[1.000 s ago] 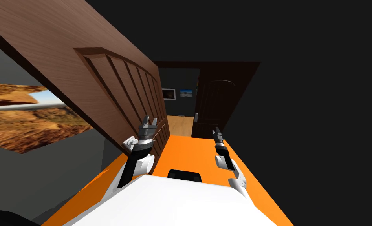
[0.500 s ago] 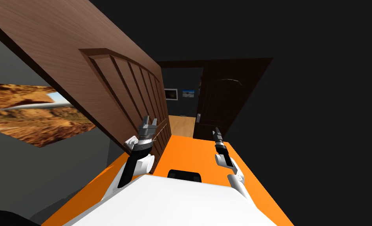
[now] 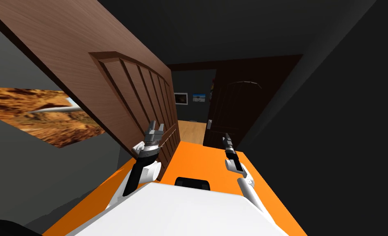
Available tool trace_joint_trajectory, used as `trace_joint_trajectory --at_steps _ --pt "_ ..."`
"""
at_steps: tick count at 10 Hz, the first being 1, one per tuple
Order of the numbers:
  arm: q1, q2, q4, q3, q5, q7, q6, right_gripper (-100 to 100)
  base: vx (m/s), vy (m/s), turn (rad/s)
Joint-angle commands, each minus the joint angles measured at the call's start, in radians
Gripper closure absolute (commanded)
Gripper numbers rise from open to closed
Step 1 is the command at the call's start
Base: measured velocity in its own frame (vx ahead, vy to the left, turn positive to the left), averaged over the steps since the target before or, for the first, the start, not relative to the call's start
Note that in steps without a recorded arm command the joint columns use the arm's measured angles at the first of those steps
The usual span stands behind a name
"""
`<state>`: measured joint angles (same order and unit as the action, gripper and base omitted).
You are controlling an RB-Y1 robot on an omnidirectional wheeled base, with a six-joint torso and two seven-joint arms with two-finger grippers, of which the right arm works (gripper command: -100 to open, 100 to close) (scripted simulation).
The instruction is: Pull the door open
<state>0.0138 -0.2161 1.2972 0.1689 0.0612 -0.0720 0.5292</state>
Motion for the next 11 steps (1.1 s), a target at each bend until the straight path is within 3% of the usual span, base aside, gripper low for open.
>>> trace_joint_trajectory --at_steps 1,2,4,5,6,7,8,9,10,11 --pt "0.015 -0.003 -0.048 0.005 0.003 0.001 0.006 -100 0.049 -0.011 0.066" --pt "0.043 -0.014 -0.08 0.015 0.01 0.001 0.007 -100 0.054 0.0 0.145" --pt "0.043 -0.014 -0.101 0.015 0.01 0.001 0.007 -100 0.036 -0.005 0.027" --pt "0.069 -0.025 -0.141 0.024 0.017 0.0 0.008 -100 0.037 -0.008 0.128" --pt "0.069 -0.025 -0.151 0.024 0.017 0.0 0.008 -100 0.039 -0.006 0.086" --pt "0.096 -0.035 -0.19 0.034 0.024 -0.001 0.009 -100 0.054 -0.008 0.11" --pt "0.096 -0.035 -0.202 0.034 0.024 -0.001 0.009 -100 0.049 -0.009 0.079" --pt "0.123 -0.046 -0.242 0.044 0.031 -0.002 0.01 -100 0.057 -0.009 0.137" --pt "0.123 -0.046 -0.253 0.044 0.031 -0.002 0.01 -100 0.051 -0.011 0.072" --pt "0.148 -0.056 -0.276 0.053 0.037 -0.002 0.011 -100 0.061 -0.014 0.13"
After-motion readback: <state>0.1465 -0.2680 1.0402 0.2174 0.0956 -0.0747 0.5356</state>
